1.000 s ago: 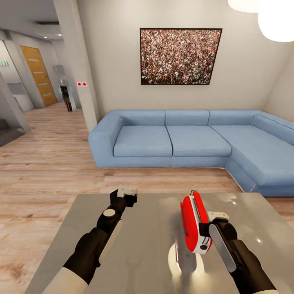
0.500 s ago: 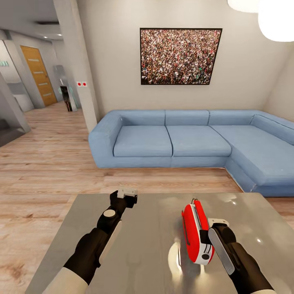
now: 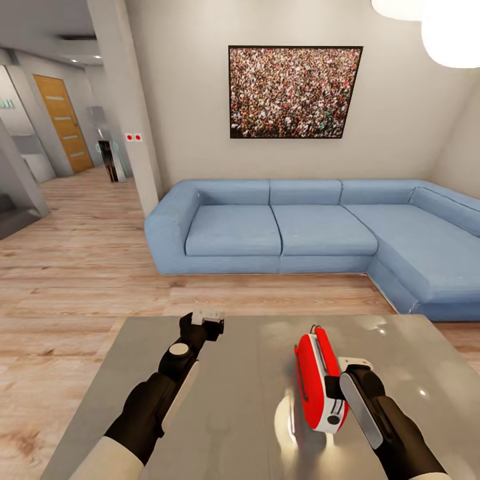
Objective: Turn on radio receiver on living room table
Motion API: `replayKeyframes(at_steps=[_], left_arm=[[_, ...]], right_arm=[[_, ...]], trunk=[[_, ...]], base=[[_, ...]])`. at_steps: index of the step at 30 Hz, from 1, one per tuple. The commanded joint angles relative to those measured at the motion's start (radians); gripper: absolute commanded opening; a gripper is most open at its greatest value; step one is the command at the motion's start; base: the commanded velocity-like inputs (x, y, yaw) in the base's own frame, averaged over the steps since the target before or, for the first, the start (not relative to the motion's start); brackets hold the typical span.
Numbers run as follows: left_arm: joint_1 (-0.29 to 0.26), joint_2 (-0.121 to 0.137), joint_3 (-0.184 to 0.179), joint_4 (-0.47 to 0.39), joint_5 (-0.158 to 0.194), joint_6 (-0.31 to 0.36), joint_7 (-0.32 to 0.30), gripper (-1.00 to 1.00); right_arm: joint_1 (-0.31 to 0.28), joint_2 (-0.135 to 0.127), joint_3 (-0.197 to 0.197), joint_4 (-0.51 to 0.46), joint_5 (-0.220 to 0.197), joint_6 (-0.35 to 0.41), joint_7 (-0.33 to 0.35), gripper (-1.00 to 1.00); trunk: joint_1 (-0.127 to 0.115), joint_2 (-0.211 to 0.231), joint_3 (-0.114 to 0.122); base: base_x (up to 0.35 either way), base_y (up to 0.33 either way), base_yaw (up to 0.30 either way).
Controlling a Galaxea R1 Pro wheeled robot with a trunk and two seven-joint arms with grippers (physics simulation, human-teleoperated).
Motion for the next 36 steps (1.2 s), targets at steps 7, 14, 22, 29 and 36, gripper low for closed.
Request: replayKeyframes(at_steps=[7,14,22,29,36], left_arm=[[0.000,0.000,0.000,0.003,0.000,0.000,0.000,1.00],[0.000,0.000,0.000,0.003,0.000,0.000,0.000,1.00],[0.000,0.000,0.000,0.003,0.000,0.000,0.000,1.00],[0.000,0.000,0.000,0.002,0.000,-0.001,0.000,1.00],[0.018,0.000,0.000,0.001,0.000,-0.002,0.000,1.00]], right_arm=[[0.000,0.001,0.001,0.008,0.006,-0.001,0.009,-1.00],[0.000,0.002,0.002,0.010,0.005,-0.001,0.011,-1.00],[0.000,0.003,0.002,0.012,0.005,-0.001,0.012,-1.00],[0.000,0.003,0.002,0.014,0.004,-0.001,0.012,-1.00],[0.000,0.004,0.003,0.019,0.004,-0.002,0.012,-1.00]], trunk=[[0.000,0.000,0.000],[0.000,0.000,0.000],[0.000,0.000,0.000],[0.000,0.000,0.000],[0.000,0.000,0.000]], base=[[0.000,0.000,0.000],[0.000,0.000,0.000],[0.000,0.000,0.000],[0.000,0.000,0.000],[0.000,0.000,0.000]])
